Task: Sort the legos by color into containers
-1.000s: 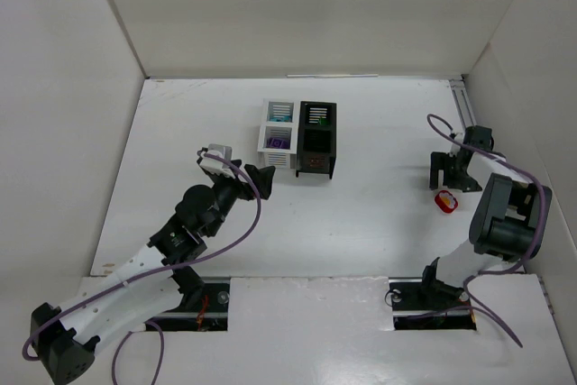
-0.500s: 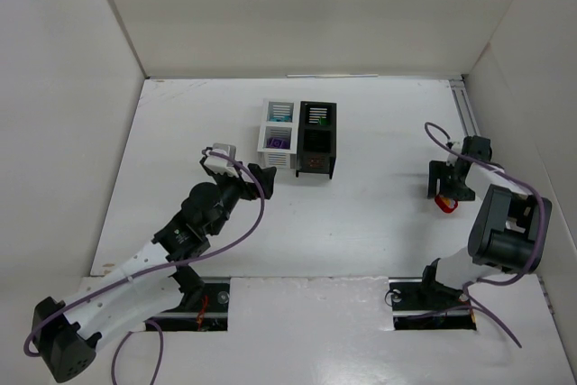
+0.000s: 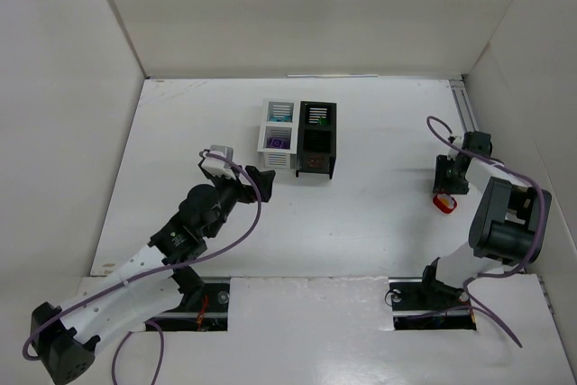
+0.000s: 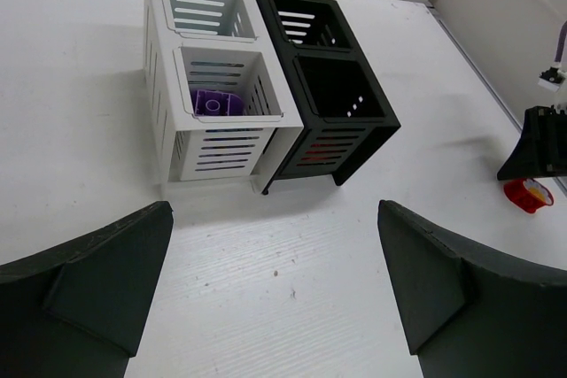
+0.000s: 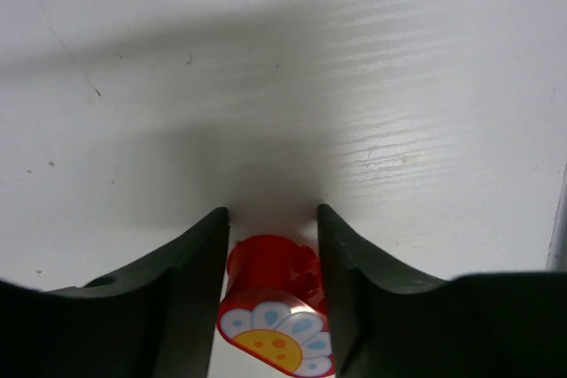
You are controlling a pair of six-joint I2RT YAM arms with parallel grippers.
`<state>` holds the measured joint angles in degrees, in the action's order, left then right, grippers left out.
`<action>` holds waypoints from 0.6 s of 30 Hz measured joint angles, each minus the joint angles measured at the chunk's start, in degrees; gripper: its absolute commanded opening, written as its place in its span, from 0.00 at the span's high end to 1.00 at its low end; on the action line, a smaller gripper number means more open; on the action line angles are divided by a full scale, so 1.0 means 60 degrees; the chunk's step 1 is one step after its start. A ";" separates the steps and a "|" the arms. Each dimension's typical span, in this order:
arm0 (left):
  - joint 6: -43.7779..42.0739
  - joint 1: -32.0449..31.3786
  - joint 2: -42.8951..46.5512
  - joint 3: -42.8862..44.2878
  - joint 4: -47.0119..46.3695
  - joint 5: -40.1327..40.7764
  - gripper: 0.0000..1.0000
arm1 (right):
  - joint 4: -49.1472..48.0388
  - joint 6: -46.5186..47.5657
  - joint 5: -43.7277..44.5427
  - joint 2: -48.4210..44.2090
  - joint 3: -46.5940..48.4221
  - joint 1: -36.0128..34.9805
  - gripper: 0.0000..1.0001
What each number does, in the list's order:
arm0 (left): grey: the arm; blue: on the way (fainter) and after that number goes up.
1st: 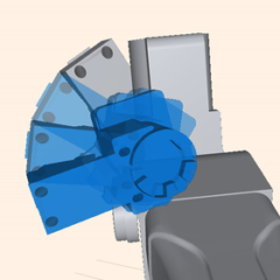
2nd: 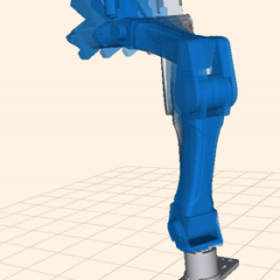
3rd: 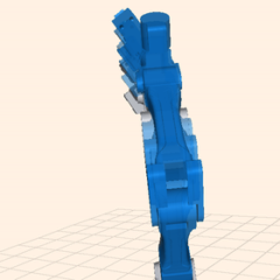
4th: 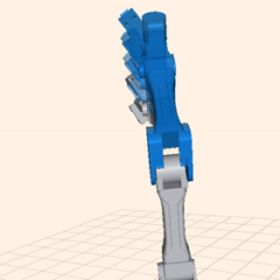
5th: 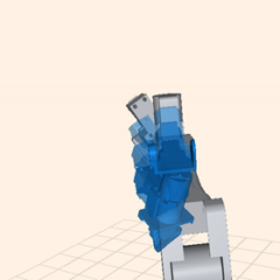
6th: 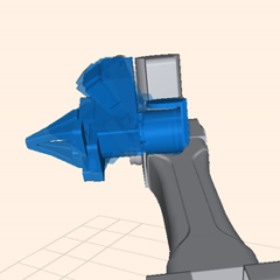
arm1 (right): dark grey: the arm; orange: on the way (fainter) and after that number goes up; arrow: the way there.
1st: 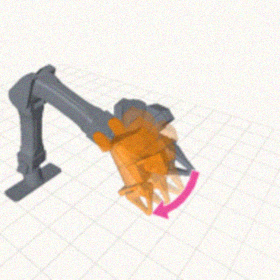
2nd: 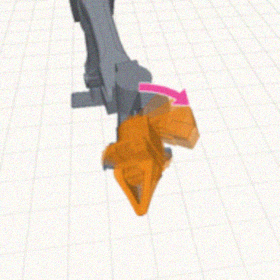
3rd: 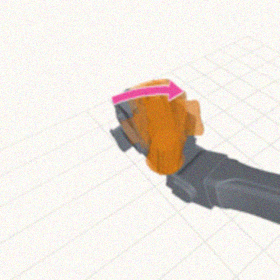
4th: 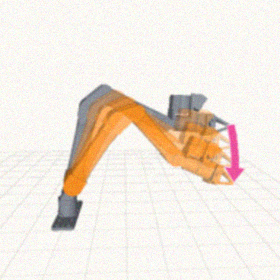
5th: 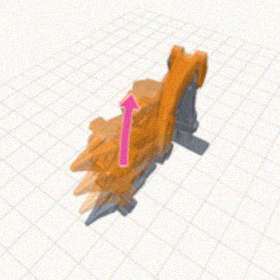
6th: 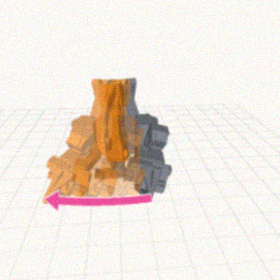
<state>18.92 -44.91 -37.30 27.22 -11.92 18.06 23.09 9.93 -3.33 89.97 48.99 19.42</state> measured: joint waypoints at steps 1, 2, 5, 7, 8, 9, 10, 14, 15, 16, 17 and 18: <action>0.0011 0.0000 0.0062 0.0000 0.0025 -0.0007 0.00 | 0.0007 -0.0018 0.0007 -0.0011 0.0000 0.0004 0.53; 0.0018 0.0000 0.0117 0.0000 0.0058 -0.0018 0.00 | 0.0022 -0.0047 0.0015 -0.0029 -0.0004 0.0000 0.53; 0.0033 0.0000 0.0211 0.0000 0.0098 -0.0084 0.00 | 0.0109 -0.0055 -0.0029 -0.0142 -0.0076 0.0004 0.53; 0.0044 0.0000 0.0211 0.0000 0.0102 -0.0138 0.00 | 0.0233 -0.0007 -0.0044 -0.0350 -0.0251 0.0000 0.60; 0.0047 0.0000 0.0204 0.0000 0.0102 -0.0175 0.00 | 0.0331 -0.0011 -0.0047 -0.0466 -0.0346 0.0004 0.64; 0.0047 0.0000 0.0197 0.0000 0.0095 -0.0200 0.00 | 0.0412 0.0036 -0.0098 -0.0605 -0.0466 0.0004 0.66; 0.0047 0.0000 0.0189 0.0000 0.0098 -0.0229 0.00 | 0.0492 0.0073 -0.0186 -0.0739 -0.0579 0.0004 0.68; 0.0051 0.0000 0.0182 0.0000 0.0098 -0.0302 0.00 | 0.0667 0.0193 -0.0692 -0.1027 -0.0765 -0.0004 0.76; 0.0051 0.0000 0.0182 0.0000 0.0098 -0.0317 0.00 | 0.0663 0.0222 -0.0856 -0.1045 -0.0765 -0.0033 0.72; 0.0051 0.0000 0.0182 0.0000 0.0102 -0.0331 0.00 | 0.0659 0.0284 -0.0947 -0.1071 -0.0765 -0.0076 0.67; 0.0051 0.0000 0.0186 0.0000 0.0098 -0.0350 0.00 | 0.0667 0.0317 -0.0973 -0.1104 -0.0761 -0.0157 0.62; 0.0051 0.0000 0.0182 0.0000 0.0102 -0.0372 0.00 | 0.0747 0.0364 -0.0925 -0.1137 -0.0736 -0.0284 0.47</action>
<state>19.22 -44.91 -36.21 27.22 -11.31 15.84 27.57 12.12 -8.88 83.15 44.58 17.72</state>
